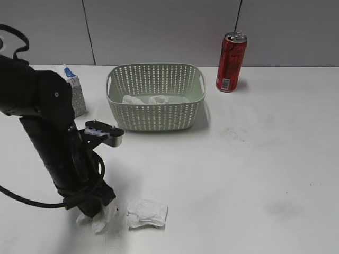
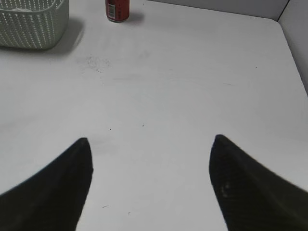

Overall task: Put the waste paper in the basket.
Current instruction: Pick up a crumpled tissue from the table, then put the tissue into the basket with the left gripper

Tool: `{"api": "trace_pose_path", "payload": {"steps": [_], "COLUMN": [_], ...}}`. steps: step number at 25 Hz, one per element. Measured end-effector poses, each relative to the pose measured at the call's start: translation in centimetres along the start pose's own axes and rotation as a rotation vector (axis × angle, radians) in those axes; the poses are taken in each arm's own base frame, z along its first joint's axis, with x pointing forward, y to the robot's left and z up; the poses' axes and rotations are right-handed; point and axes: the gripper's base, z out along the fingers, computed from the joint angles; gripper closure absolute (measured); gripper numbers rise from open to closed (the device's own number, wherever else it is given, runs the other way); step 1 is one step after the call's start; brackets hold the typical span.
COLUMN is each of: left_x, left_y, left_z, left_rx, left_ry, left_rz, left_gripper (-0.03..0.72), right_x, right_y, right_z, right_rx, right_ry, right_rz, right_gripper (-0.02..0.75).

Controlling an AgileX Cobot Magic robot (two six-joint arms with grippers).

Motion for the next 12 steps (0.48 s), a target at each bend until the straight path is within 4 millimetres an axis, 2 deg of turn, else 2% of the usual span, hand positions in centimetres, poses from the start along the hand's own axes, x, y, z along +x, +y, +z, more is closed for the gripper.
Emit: {"api": "trace_pose_path", "payload": {"steps": [8, 12], "left_x": [-2.7, -5.3], "left_y": [-1.3, -1.2], "left_z": [-6.1, -9.5], "left_rx": [-0.056, -0.108], "left_ry": [-0.154, -0.297], "left_rz": [0.105, 0.132], "left_gripper": [0.706, 0.706], "right_x": [0.0, 0.0], "right_y": [0.0, 0.0], "right_z": [0.0, 0.0], "right_rx": [0.000, 0.000], "right_ry": [0.000, 0.000], "right_rz": [0.000, 0.001], "right_gripper": [0.166, 0.166]}}
